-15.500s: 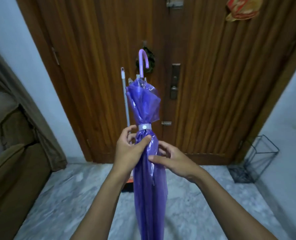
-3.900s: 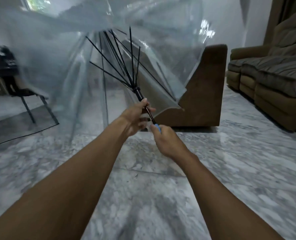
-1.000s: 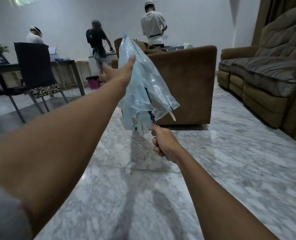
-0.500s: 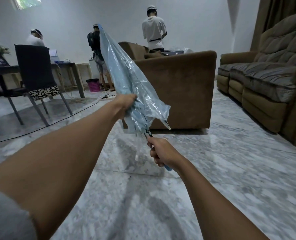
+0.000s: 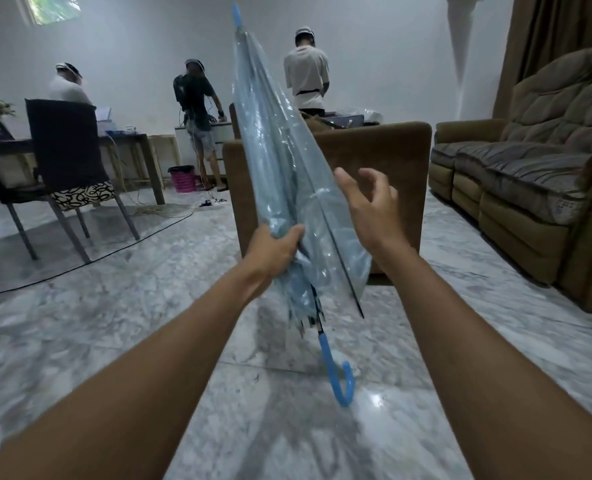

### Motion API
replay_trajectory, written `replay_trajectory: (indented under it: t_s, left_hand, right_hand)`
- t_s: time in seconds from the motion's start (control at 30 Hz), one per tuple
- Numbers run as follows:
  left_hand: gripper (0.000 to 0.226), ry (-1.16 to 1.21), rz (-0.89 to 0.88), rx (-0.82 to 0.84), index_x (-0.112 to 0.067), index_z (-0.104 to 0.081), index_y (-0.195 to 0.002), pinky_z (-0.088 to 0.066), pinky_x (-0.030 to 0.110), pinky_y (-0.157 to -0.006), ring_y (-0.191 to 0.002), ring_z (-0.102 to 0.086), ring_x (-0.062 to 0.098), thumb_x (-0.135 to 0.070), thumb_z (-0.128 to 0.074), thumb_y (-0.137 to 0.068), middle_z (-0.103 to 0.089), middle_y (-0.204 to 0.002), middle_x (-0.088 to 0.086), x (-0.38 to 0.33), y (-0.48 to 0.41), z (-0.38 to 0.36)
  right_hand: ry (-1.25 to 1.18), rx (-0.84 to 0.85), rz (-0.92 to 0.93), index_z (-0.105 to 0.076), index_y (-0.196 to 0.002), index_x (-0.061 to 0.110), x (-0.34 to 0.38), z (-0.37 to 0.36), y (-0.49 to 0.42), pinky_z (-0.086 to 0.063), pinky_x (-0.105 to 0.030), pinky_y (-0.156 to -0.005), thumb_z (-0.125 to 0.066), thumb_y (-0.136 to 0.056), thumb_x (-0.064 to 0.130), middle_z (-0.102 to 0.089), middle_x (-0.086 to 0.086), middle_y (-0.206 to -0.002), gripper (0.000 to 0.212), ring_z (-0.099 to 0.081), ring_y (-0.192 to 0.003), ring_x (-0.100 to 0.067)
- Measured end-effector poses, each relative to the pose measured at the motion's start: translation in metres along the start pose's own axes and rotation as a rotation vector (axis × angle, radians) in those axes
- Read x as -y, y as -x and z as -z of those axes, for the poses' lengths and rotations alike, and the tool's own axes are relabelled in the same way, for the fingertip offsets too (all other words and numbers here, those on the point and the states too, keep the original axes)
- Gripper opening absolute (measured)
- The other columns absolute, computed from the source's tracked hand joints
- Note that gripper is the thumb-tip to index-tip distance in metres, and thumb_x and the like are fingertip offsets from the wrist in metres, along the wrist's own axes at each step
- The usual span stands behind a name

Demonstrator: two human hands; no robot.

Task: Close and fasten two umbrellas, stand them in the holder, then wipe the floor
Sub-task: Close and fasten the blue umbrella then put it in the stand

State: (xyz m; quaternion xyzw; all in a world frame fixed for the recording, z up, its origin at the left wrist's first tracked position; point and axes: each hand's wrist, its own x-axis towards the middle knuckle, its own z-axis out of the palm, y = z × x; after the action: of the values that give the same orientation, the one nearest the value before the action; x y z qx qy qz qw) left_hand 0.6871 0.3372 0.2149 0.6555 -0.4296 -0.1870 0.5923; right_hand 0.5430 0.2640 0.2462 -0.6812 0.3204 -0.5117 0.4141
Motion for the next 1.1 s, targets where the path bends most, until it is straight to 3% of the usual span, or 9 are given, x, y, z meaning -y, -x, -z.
replay_trajectory:
  t_s: [0.1,0.2,0.43,0.63,0.77,0.9,1.0,1.03,1.1]
  left_hand:
    - [0.012,-0.009,-0.047,0.091,-0.014,-0.064,-0.092,-0.053,0.027,-0.065,-0.071,-0.065,0.015,-0.024,-0.060,-0.094,-0.068,-0.083,0.005,-0.009,0.014,-0.015]
    - [0.015,-0.022,-0.087,0.179,-0.007,-0.066,-0.103,-0.058,0.034,-0.076,-0.084,-0.069,0.019,-0.018,-0.061,-0.094,-0.072,-0.095,0.009,-0.034,0.015,-0.023]
    - [0.035,0.002,0.004,0.375,-0.016,-0.061,-0.120,-0.055,0.042,-0.094,-0.102,-0.068,0.012,-0.033,-0.066,-0.090,-0.072,-0.110,0.000,-0.165,0.001,-0.017]
    - [0.021,-0.038,0.040,0.560,-0.025,-0.068,-0.104,-0.056,0.033,-0.089,-0.092,-0.070,0.005,-0.038,-0.069,-0.088,-0.074,-0.096,-0.009,-0.342,-0.006,0.001]
    - [0.056,-0.188,0.186,0.817,-0.028,-0.070,-0.114,-0.051,0.024,-0.095,-0.102,-0.067,0.000,-0.066,-0.068,-0.073,-0.072,-0.112,-0.014,-0.463,-0.018,0.043]
    - [0.117,-0.163,0.160,0.407,-0.023,-0.034,-0.147,-0.040,0.027,-0.093,-0.116,-0.050,0.011,-0.086,-0.064,-0.053,-0.050,-0.133,-0.004,-0.558,-0.029,0.058]
    - [0.140,0.150,0.207,0.462,-0.023,-0.019,-0.152,-0.044,0.035,-0.101,-0.124,-0.052,0.017,-0.076,-0.080,-0.039,-0.052,-0.137,0.003,-0.617,-0.020,0.032]
    - [0.130,0.269,0.209,0.494,-0.015,-0.034,-0.146,-0.048,0.037,-0.100,-0.118,-0.059,0.019,-0.065,-0.087,-0.039,-0.060,-0.131,0.005,-0.632,-0.015,0.017]
    - [0.071,0.439,0.186,0.461,-0.009,-0.065,-0.116,-0.054,0.037,-0.091,-0.102,-0.069,0.022,-0.036,-0.091,-0.056,-0.073,-0.109,0.008,-0.659,0.000,-0.009]
  right_hand:
    - [0.022,0.290,-0.104,-0.018,-0.154,0.027,0.022,0.010,-0.028,-0.038,-0.043,-0.107,-0.062,-0.073,0.076,-0.028,-0.006,-0.158,0.104,-0.038,-0.138,-0.024]
    - [-0.050,0.447,-0.124,-0.016,-0.153,0.029,0.046,0.021,-0.050,-0.045,-0.044,-0.106,-0.075,-0.063,0.070,-0.045,0.000,-0.143,0.115,-0.052,-0.125,-0.019]
    - [0.002,0.329,-0.132,-0.051,-0.130,0.025,0.154,0.066,-0.103,-0.058,-0.031,-0.087,-0.090,-0.063,0.042,-0.067,0.007,-0.117,0.079,-0.066,-0.103,-0.008]
    - [0.068,0.202,-0.115,-0.057,-0.107,0.025,0.303,0.119,-0.139,-0.056,-0.021,-0.074,-0.080,-0.077,0.018,-0.068,0.012,-0.099,0.039,-0.068,-0.092,-0.006]
    - [0.107,0.124,-0.171,-0.059,-0.113,0.019,0.389,0.173,-0.147,-0.058,-0.031,-0.083,-0.079,-0.075,0.021,-0.071,0.007,-0.105,0.043,-0.069,-0.097,-0.010]
    - [0.152,0.100,-0.201,-0.056,-0.115,0.022,0.463,0.228,-0.138,-0.058,-0.028,-0.080,-0.082,-0.074,0.022,-0.069,0.010,-0.104,0.048,-0.068,-0.095,-0.006]
    - [0.144,0.159,-0.177,-0.061,-0.113,0.019,0.504,0.256,-0.128,-0.058,-0.026,-0.081,-0.083,-0.074,0.012,-0.072,0.007,-0.104,0.045,-0.070,-0.093,-0.003]
    - [0.157,0.186,-0.168,-0.063,-0.112,0.017,0.517,0.263,-0.125,-0.057,-0.024,-0.082,-0.083,-0.074,0.009,-0.073,0.005,-0.104,0.043,-0.070,-0.094,-0.003]
    - [0.202,0.203,-0.137,-0.064,-0.113,0.012,0.535,0.275,-0.120,-0.056,-0.026,-0.086,-0.081,-0.073,0.009,-0.073,0.002,-0.106,0.044,-0.069,-0.098,-0.005]
